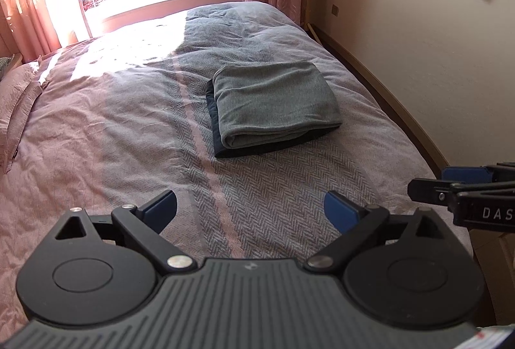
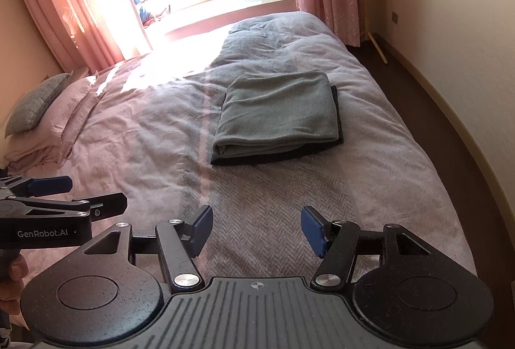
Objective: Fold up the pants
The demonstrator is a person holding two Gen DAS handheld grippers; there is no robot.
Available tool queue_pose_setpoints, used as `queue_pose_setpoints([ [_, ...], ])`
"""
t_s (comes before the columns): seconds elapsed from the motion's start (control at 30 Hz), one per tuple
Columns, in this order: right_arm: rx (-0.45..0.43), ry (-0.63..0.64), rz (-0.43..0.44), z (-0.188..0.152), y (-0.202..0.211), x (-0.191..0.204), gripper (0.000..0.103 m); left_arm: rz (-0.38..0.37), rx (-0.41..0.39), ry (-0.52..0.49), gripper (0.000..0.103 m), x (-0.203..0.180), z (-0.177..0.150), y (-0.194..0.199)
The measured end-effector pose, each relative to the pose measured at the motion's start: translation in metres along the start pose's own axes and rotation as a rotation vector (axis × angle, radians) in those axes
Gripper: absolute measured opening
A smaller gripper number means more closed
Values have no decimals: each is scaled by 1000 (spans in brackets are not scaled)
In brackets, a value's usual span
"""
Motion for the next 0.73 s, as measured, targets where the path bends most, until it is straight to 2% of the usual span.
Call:
queue_pose_setpoints([
  [0.73, 35, 11, 16, 3, -16, -8, 58, 8, 28, -13, 96, -9, 5, -18],
])
Point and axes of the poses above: each gripper's, at about its wrist camera, not at the fingertips, and y roughly against the way its jaws point, x to its left, z to its top, the point moved 8 cm from there along -y, roughly the way its jaws point, and after that the axes turned 13 degrees about -z, right-handed, at the moved point
